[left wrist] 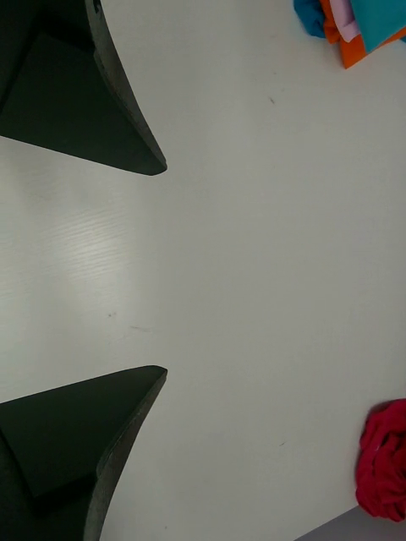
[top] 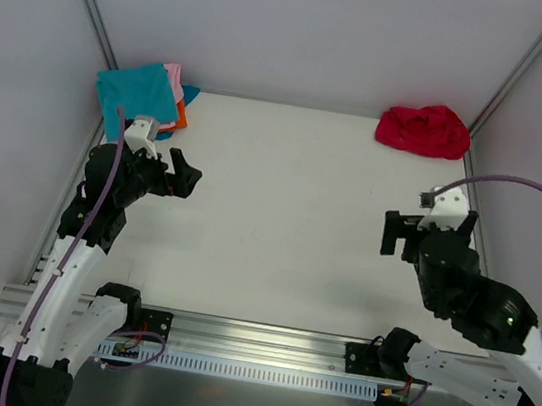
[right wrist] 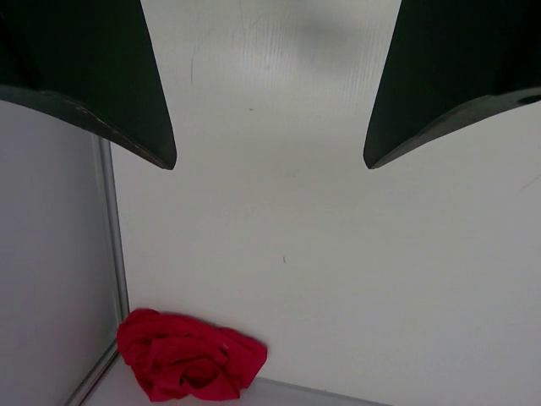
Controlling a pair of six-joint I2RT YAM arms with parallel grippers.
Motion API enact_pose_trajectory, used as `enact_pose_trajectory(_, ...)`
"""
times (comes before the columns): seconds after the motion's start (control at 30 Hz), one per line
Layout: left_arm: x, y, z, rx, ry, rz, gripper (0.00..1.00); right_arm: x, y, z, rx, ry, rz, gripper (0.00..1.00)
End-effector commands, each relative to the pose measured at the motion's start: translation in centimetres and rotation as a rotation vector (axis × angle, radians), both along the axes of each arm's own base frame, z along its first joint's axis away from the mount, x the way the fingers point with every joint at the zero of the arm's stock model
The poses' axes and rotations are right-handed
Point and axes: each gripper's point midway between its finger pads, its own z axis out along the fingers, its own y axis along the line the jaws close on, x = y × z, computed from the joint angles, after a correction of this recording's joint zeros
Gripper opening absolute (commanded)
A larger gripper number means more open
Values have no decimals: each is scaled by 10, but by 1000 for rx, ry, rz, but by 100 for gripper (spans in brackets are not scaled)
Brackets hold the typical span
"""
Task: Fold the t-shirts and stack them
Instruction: Put the neatly folded tshirt into the corner of the board with the left arm
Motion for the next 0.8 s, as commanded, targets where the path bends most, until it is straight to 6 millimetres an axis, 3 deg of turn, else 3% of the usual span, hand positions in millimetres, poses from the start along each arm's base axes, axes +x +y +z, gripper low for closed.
enact_pose_trajectory(0.0,-11,-2,3,27,-23,-35,99,33,23,19,-154,-64,6,99)
enact_pose_trajectory(0.1,-17,-2,1,35,-26,-44,99,47,37,-2,-78,39,25,99)
enact_pose_trajectory(0.23,-20,-3,0,36,-43,-50,99,74,25,-12,18,59,-37,99)
enact_pose_trajectory(0.3,-18,-5,-1,29,-35,-59,99,90,31,-17,62,114,2,100)
enact_pose_trajectory(0.33,-15,-6,-1,27,-36,-65,99,101,17,-18,78,121,-54,99)
enact_pose_trajectory(0.37,-14,-6,-3,26,-35,-64,99,110,16,-25,78,150,-84,100)
enact_pose_trajectory(0.47,-6,-8,-7,24,-46,-67,99,131,22,-22,216,180,-55,99)
enact_pose_trajectory(0.5,-4,-9,-8,18,-45,-68,99,142,20,-36,290,231,-33,99)
enact_pose_trajectory(0.57,1,-11,-15,11,-33,-75,99,154,24,-41,416,265,23,100)
enact_pose_trajectory(0.6,2,-11,-17,6,-30,-76,99,165,9,-50,503,290,-37,99)
enact_pose_trajectory(0.63,3,-12,-19,3,-26,-76,99,170,9,-50,534,286,-21,100)
enact_pose_trajectory(0.77,11,-13,-16,1,-41,-79,99,176,-16,-47,412,257,-91,99)
